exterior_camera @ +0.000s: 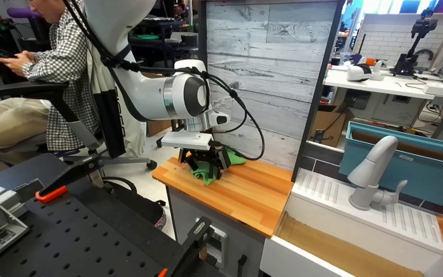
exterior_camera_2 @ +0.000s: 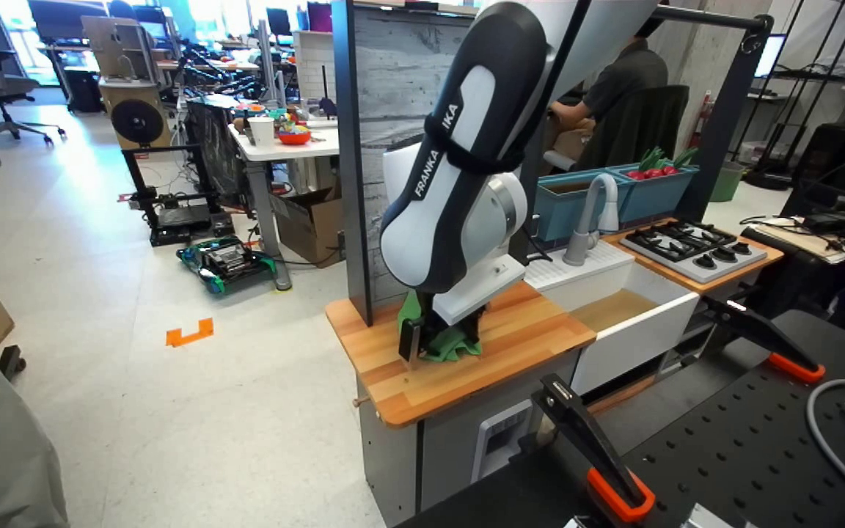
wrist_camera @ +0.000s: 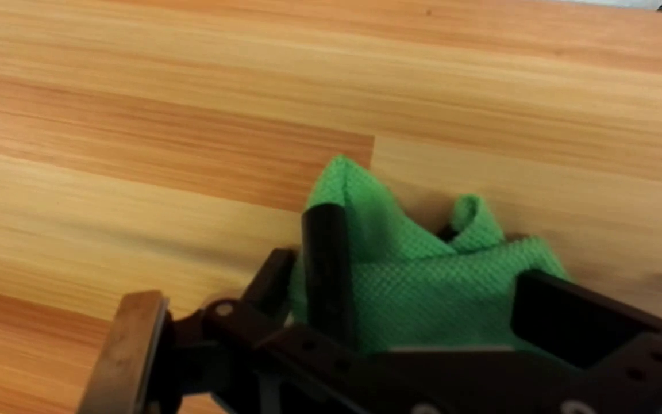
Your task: Move the cloth
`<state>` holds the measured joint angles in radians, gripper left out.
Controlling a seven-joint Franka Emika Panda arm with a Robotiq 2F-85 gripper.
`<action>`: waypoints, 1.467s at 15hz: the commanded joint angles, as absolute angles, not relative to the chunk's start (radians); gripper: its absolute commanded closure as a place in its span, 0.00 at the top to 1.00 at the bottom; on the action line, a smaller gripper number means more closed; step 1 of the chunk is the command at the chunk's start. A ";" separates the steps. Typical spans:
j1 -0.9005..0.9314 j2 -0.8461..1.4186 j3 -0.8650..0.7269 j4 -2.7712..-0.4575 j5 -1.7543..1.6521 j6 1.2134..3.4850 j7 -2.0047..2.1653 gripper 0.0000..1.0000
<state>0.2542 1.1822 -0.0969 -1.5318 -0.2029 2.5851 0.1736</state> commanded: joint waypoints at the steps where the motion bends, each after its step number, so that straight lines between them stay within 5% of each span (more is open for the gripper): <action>1: 0.179 1.138 -0.066 -1.604 -0.164 2.617 0.136 1.00; 22: -0.086 1.119 -0.033 -1.550 0.038 2.555 0.098 1.00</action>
<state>-0.0663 1.1326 -0.0526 -1.5495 0.0074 2.5830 0.1205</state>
